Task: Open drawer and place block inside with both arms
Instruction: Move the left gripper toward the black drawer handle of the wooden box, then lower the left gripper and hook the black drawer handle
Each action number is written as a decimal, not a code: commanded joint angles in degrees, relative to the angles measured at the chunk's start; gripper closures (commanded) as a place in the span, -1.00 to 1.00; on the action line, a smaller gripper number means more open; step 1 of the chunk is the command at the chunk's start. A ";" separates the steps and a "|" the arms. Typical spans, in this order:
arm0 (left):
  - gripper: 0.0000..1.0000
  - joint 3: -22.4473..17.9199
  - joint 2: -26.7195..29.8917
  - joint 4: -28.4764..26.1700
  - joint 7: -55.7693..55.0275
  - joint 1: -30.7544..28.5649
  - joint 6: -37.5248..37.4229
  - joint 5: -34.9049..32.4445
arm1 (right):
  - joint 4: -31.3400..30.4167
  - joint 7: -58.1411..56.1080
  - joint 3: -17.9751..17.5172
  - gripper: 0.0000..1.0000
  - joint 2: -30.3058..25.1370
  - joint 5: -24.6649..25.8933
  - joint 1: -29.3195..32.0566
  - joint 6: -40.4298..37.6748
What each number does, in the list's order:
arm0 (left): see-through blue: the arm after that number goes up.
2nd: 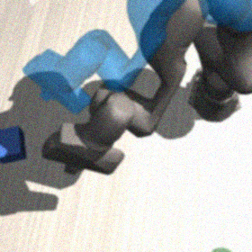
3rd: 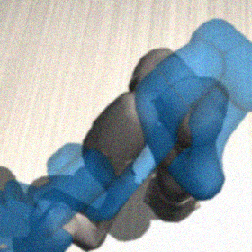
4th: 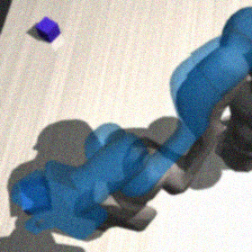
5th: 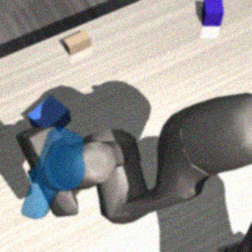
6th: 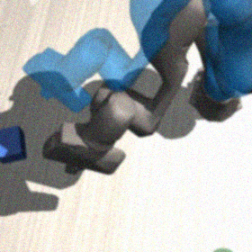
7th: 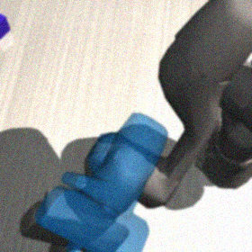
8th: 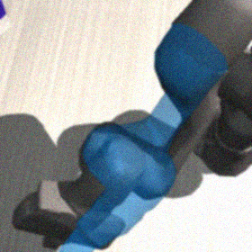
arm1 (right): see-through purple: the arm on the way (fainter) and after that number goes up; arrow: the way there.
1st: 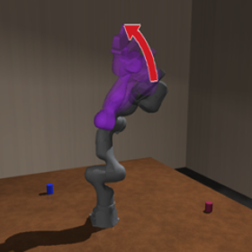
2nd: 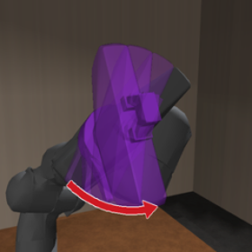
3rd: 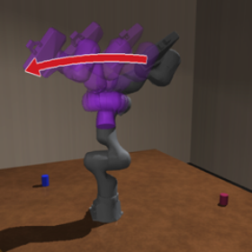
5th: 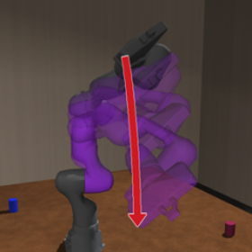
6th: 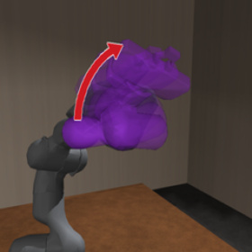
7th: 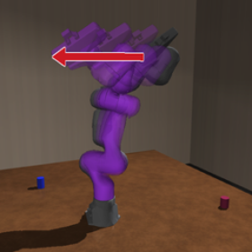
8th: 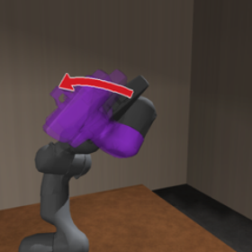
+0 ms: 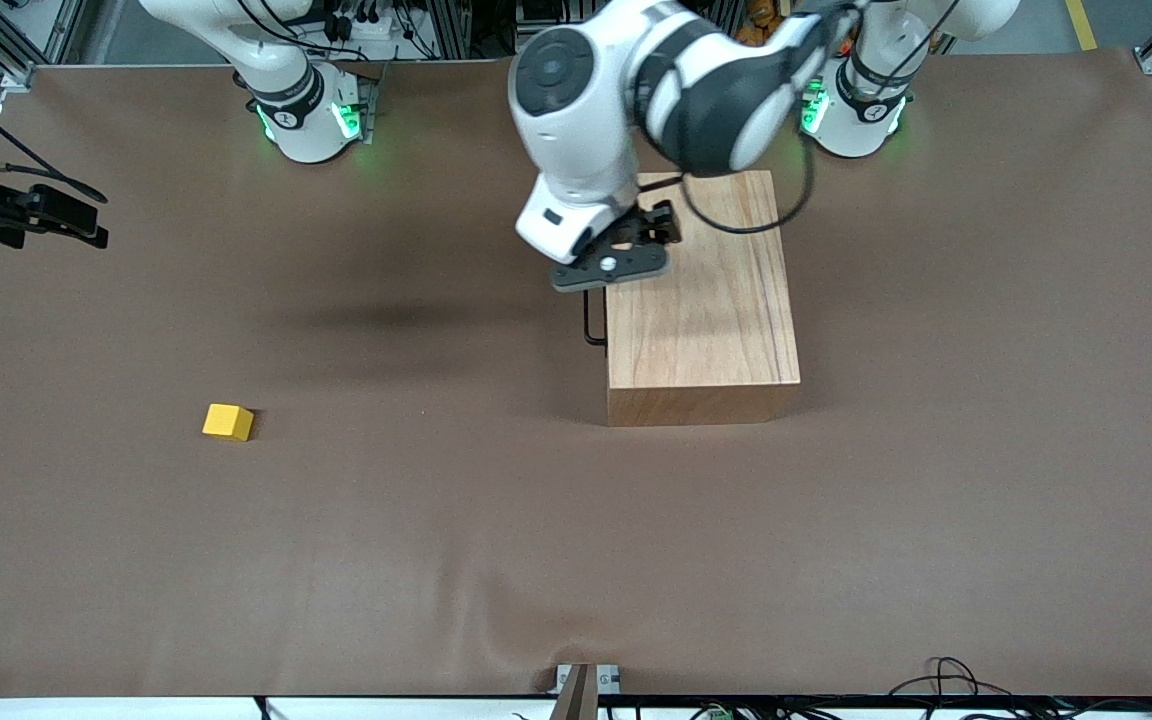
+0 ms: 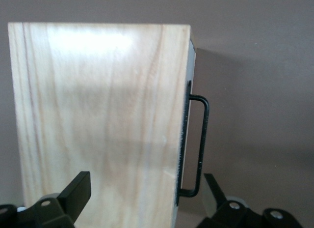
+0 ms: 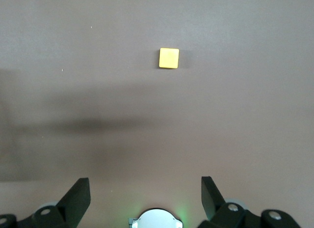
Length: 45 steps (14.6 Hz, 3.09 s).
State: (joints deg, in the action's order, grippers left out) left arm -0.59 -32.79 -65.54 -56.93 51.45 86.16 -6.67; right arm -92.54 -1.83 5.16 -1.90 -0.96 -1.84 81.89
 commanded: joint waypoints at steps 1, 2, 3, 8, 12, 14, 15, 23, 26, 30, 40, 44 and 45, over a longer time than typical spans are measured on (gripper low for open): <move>-1.00 -5.29 -5.08 4.28 -2.39 5.85 0.32 -1.33 | -0.27 0.34 -0.15 -1.00 -0.30 0.26 0.44 -0.24; -1.00 -5.30 -5.35 4.28 -2.39 5.94 1.54 -1.33 | -0.27 0.34 -0.15 -1.00 -0.21 0.26 0.35 -0.24; -1.00 -5.21 -6.13 4.28 -2.30 6.21 2.25 -1.33 | -0.27 0.34 -0.15 -1.00 -0.13 0.26 0.35 -0.15; -1.00 -5.74 -8.16 4.20 -0.64 7.97 4.80 -1.50 | -0.36 0.34 -0.15 -1.00 0.05 0.17 0.35 -0.15; -1.00 -5.83 -9.83 4.20 -0.46 8.85 7.70 -1.50 | -0.36 0.34 -0.15 -1.00 0.23 0.26 0.35 -0.07; -1.00 -5.91 -11.06 4.20 -0.37 9.72 8.15 -1.59 | -0.36 0.34 -0.15 -1.00 0.23 0.26 0.44 -0.15; -1.00 -6.00 -11.67 4.11 -0.37 10.42 8.15 -2.03 | -0.36 0.34 -0.15 -1.00 0.31 0.26 0.44 -0.15; -1.00 -5.91 -13.87 3.67 0.07 11.48 8.06 -3.17 | -0.27 0.07 -0.15 -1.00 0.31 0.26 0.44 0.46; -1.00 -6.00 -14.66 3.67 -0.11 11.39 8.06 -3.17 | -0.10 -0.01 -0.06 -1.00 0.31 0.26 0.44 0.37; -1.00 -5.83 -15.01 3.67 -0.11 11.22 8.14 -3.09 | 0.52 -0.27 -0.15 -1.00 0.31 0.34 0.18 1.16; -1.00 -5.65 -17.22 3.67 0.42 11.22 11.30 -3.00 | 2.01 0.07 -0.15 -1.00 0.93 1.05 -0.35 0.55; -1.00 -5.30 -17.92 3.67 0.42 11.31 13.68 -2.73 | 2.10 0.07 -0.15 -1.00 0.93 1.05 -0.18 0.64; -1.00 -5.13 -18.01 3.67 0.42 11.39 14.03 -2.65 | 2.10 0.07 -0.15 -1.00 0.93 1.05 -0.09 0.64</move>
State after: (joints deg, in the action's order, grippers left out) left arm -5.66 -49.34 -63.14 -57.42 62.23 98.09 -8.43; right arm -91.26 -1.84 5.07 -1.19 -0.96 -1.89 83.11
